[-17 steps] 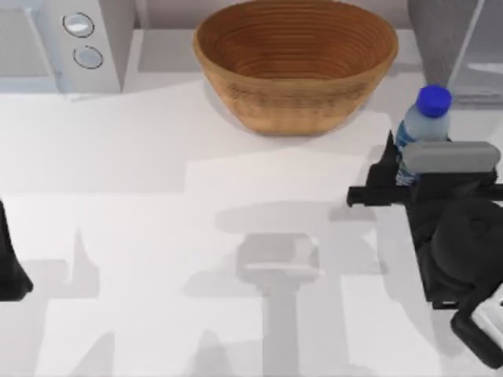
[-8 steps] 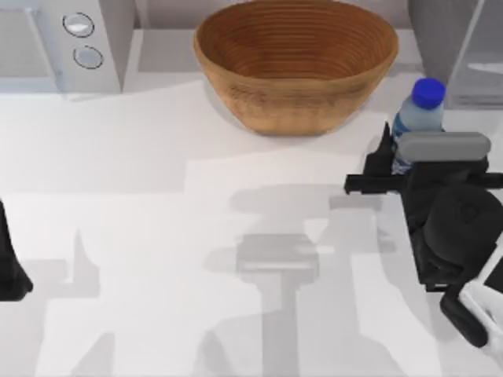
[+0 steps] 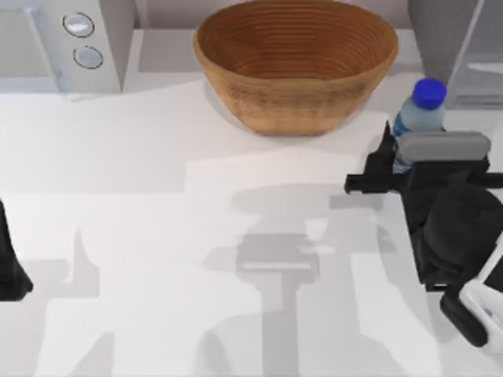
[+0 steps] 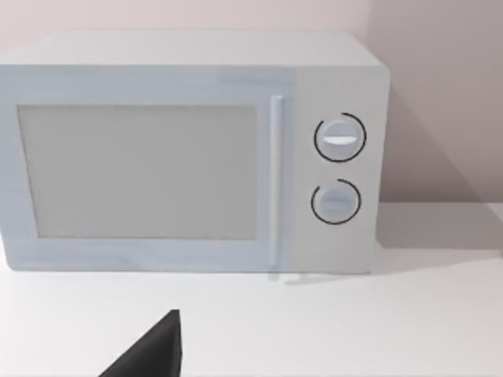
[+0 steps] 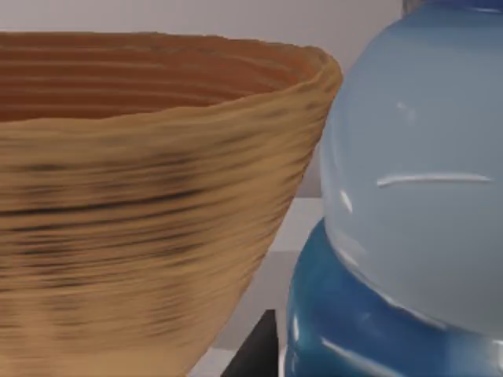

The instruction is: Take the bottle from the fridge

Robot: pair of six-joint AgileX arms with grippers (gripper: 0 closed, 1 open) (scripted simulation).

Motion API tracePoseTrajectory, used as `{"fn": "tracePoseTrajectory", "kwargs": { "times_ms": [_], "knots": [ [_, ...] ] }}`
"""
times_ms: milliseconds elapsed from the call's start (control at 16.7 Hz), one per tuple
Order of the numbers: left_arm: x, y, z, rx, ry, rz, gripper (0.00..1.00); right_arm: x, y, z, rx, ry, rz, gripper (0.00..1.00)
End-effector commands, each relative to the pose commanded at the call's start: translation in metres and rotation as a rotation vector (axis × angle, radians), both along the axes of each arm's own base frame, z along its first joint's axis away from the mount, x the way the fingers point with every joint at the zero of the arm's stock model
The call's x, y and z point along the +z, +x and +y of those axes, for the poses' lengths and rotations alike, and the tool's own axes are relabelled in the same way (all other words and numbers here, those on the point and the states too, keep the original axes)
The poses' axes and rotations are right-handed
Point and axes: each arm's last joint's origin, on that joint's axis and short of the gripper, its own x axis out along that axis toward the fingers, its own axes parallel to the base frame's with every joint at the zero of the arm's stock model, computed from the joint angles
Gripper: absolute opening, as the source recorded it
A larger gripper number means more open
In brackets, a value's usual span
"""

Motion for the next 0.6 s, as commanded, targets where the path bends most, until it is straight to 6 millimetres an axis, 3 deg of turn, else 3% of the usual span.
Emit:
{"fn": "tracePoseTrajectory", "kwargs": {
  "times_ms": [240, 600],
  "knots": [
    [0.0, 0.0, 0.0, 0.0, 0.0, 0.0, 1.0, 0.0, 0.0, 0.0, 0.0, 0.0, 0.0, 0.98],
    [0.0, 0.0, 0.0, 0.0, 0.0, 0.0, 1.0, 0.0, 0.0, 0.0, 0.0, 0.0, 0.0, 1.0]
  ]
}}
